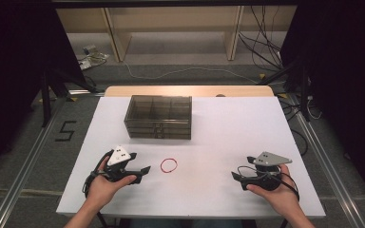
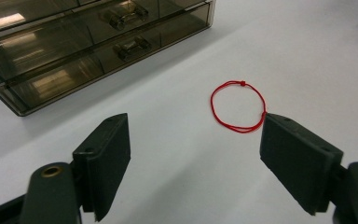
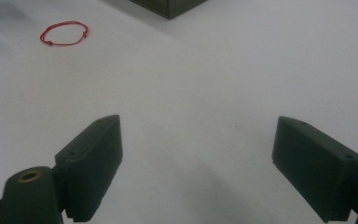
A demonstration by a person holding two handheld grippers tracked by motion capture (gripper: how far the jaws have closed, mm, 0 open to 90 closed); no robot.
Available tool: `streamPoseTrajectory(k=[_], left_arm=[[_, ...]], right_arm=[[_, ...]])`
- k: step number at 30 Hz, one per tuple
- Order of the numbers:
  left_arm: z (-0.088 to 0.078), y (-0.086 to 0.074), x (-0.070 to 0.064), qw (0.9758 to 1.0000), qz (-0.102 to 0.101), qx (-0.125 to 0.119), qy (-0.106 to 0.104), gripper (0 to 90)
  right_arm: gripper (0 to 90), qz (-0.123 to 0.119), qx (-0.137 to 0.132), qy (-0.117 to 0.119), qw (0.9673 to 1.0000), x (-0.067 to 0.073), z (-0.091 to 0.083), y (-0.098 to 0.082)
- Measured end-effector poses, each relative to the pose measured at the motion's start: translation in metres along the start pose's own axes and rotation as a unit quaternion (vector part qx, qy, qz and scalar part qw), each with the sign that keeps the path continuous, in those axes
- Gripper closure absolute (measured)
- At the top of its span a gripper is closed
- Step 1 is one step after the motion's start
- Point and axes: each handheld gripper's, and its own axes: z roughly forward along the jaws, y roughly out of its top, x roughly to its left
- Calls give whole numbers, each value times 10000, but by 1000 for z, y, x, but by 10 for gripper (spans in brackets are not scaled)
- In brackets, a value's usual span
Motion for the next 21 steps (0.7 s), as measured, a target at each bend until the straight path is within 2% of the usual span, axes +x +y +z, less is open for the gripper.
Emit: streamPoseTrajectory(k=[3,6,8,9,10,11,13,14,15,16,18,21], left_arm=[[2,1,-1,10000,35,6,12,274],[7,4,-1,9997,256,7,60,302],[10,7,0,9991,406,-93,72,313],[10,7,0,9991,406,-93,72,330],[12,9,1,9984,545,-150,90,344],[16,12,3,9968,778,-156,135,361],[18,14,4,9961,857,-161,161,395],[23,19,5,9942,1043,-154,217,405],[23,19,5,9942,1043,-154,217,415],[29,23,5,9908,1316,-112,291,438],[35,28,5,9869,1564,-40,390,471],[43,34,4,9762,2073,30,632,520]], right_arm=[[166,-1,-1,6,10000,0,0,-1],[166,10,14,-10,10000,1,-1,-1],[166,-21,7,-23,10000,1,-1,0],[166,-21,7,-23,10000,1,-1,0],[166,-34,26,-33,10000,2,-1,1],[166,-31,20,-38,10000,2,-1,1],[166,-27,6,-45,10000,3,0,2],[166,-55,33,-69,10000,4,0,2],[166,-54,33,-73,10000,4,1,2],[166,-46,44,-84,9999,4,1,1],[166,-28,48,-94,9999,4,1,1],[166,-11,39,-104,9999,3,0,1]])
